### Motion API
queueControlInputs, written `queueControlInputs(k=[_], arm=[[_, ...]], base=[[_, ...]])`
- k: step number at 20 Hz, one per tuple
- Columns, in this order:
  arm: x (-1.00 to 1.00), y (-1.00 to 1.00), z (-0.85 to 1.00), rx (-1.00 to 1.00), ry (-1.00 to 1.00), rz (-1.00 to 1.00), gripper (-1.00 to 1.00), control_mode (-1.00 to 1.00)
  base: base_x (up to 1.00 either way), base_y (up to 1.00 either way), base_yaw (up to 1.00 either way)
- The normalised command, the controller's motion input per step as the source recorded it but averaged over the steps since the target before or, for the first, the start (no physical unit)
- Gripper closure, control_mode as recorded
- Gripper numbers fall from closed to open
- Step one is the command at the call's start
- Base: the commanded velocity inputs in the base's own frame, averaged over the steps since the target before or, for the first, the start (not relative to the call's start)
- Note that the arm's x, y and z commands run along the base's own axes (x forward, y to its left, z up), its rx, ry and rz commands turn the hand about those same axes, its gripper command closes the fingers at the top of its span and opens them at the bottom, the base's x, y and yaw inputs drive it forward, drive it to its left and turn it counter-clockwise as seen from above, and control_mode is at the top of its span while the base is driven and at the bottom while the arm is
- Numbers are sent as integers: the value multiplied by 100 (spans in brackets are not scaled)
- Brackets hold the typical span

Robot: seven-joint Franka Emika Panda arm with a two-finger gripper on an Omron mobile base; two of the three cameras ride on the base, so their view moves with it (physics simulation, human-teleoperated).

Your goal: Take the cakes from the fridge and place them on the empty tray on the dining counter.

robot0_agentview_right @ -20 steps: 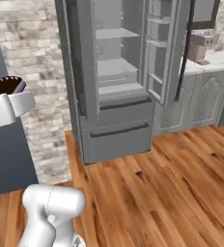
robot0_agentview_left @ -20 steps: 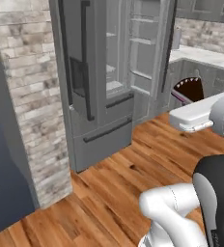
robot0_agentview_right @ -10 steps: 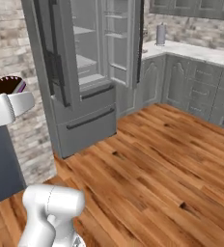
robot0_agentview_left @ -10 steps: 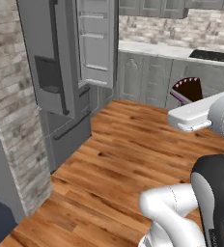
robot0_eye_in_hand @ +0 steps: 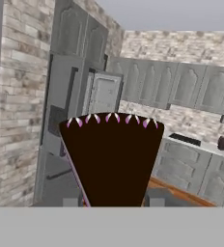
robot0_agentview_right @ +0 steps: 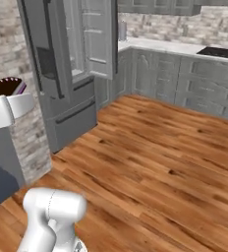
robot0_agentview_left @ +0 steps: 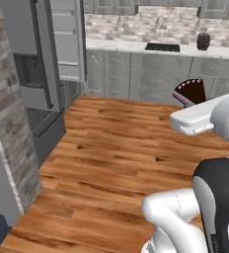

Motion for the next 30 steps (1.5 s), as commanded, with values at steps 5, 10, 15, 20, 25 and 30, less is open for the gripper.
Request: queueControlInputs(k=[5, 10, 15, 20, 25, 30], arm=[[0, 0, 0, 0, 0, 0, 100, 100], [0, 0, 0, 0, 0, 0, 100, 100], [0, 0, 0, 0, 0, 0, 100, 100], [0, 0, 0, 0, 0, 0, 100, 100], [0, 0, 0, 0, 0, 0, 100, 100], [0, 0, 0, 0, 0, 0, 100, 100]], base=[[-100, 37, -43], [-100, -49, -33], [-62, -91, -33], [0, -100, -18], [0, -100, -2], [0, -100, 0]])
